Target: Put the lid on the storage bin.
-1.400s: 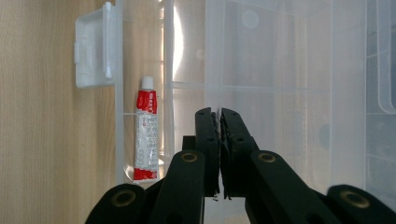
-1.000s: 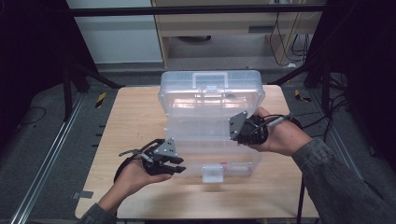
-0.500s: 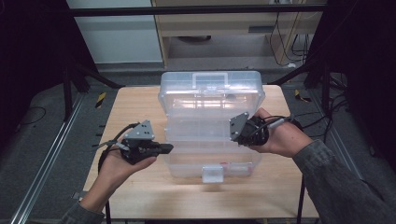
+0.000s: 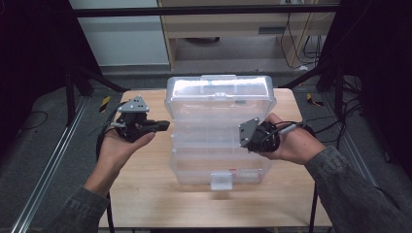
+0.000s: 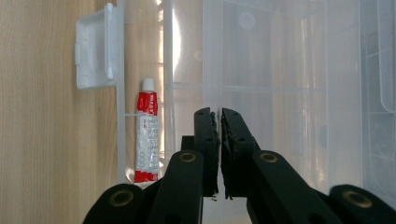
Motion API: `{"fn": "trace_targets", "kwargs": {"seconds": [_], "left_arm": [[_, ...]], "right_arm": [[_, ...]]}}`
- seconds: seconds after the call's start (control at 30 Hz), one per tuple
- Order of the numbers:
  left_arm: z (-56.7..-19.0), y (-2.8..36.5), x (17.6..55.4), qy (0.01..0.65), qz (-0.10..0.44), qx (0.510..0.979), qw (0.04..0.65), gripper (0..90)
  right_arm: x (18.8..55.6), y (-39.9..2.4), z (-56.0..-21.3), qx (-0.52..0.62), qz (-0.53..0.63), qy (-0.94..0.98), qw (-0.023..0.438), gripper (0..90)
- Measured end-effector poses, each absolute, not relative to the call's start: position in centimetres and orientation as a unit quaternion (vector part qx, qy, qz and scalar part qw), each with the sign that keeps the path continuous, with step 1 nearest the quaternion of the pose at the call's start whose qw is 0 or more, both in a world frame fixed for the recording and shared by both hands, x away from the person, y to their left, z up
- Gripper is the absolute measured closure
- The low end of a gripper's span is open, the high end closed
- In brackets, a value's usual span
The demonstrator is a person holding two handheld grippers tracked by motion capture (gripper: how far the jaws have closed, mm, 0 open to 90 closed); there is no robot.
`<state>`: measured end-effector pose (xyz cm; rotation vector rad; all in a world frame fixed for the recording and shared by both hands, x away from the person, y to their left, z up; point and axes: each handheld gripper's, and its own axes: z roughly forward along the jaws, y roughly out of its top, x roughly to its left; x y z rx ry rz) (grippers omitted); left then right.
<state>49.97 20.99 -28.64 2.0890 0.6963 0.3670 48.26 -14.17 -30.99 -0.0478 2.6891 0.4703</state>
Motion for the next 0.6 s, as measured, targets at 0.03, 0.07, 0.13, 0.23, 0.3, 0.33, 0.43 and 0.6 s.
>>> {"fn": "trace_targets", "kwargs": {"seconds": [0.03,0.07,0.13,0.23,0.3,0.33,0.43,0.6], "left_arm": [[-28.6,21.0,50.2,0.284,0.147,0.839,0.441,89.7],[-28.6,20.9,50.4,0.286,0.146,0.838,0.442,89.7],[-28.5,20.8,51.0,0.29,0.148,0.836,0.442,89.7],[-28.3,20.6,51.6,0.293,0.146,0.836,0.441,89.8],[-28.2,20.4,52.0,0.296,0.146,0.837,0.437,89.8],[-28.2,20.4,52.2,0.297,0.146,0.837,0.436,89.8],[-28.0,20.4,52.6,0.303,0.147,0.834,0.437,89.8],[-28.2,20.5,52.8,0.308,0.14,0.833,0.438,89.8]], "right_arm": [[48.3,-14.2,-31.0,-0.018,0.169,0.964,0.204,85.8],[48.3,-14.2,-31.0,-0.017,0.169,0.964,0.204,85.8],[48.2,-14.2,-31.0,-0.017,0.17,0.964,0.204,85.8],[48.2,-14.2,-31.1,-0.018,0.17,0.964,0.205,85.7],[48.2,-14.2,-31.1,-0.019,0.171,0.964,0.205,85.7],[48.2,-14.2,-31.1,-0.018,0.17,0.964,0.205,85.6],[48.1,-14.2,-31.2,-0.018,0.171,0.963,0.207,85.6],[47.9,-14.3,-31.3,-0.02,0.171,0.964,0.204,85.4]]}}
